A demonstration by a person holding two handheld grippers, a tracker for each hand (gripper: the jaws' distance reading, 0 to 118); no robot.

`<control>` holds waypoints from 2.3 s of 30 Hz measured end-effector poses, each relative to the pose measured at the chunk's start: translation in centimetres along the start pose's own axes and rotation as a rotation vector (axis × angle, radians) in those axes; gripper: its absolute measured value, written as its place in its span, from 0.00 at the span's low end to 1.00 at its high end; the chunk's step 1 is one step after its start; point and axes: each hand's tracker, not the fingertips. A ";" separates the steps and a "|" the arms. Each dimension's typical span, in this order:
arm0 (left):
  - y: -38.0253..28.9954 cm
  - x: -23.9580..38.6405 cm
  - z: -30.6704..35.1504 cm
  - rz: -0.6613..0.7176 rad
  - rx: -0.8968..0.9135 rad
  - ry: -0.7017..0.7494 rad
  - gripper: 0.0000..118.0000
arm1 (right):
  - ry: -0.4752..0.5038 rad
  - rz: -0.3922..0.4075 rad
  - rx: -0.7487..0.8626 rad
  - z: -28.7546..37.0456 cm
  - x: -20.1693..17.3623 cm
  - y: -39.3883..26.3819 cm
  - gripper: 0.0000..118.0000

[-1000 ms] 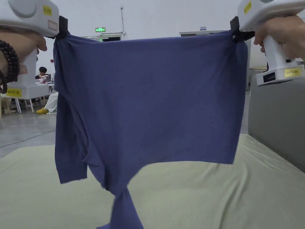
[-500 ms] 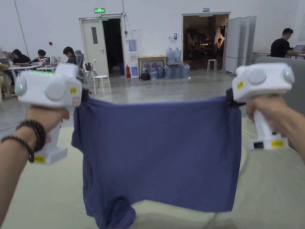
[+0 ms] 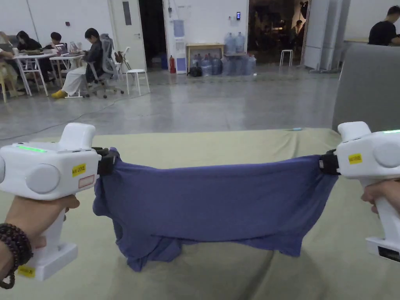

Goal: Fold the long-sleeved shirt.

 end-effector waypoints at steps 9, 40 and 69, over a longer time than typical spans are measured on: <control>-15.7 4.2 13.1 0.105 -0.204 -0.115 0.00 | 0.103 0.036 -0.186 9.9 -0.8 -17.6 0.00; -24.1 4.5 17.0 0.260 -0.361 -0.113 0.00 | 0.099 0.069 -0.457 11.8 -2.4 -27.9 0.00; -19.3 2.5 -32.6 0.262 -0.766 0.101 0.70 | 0.230 0.148 -0.531 3.6 -5.4 -25.4 0.00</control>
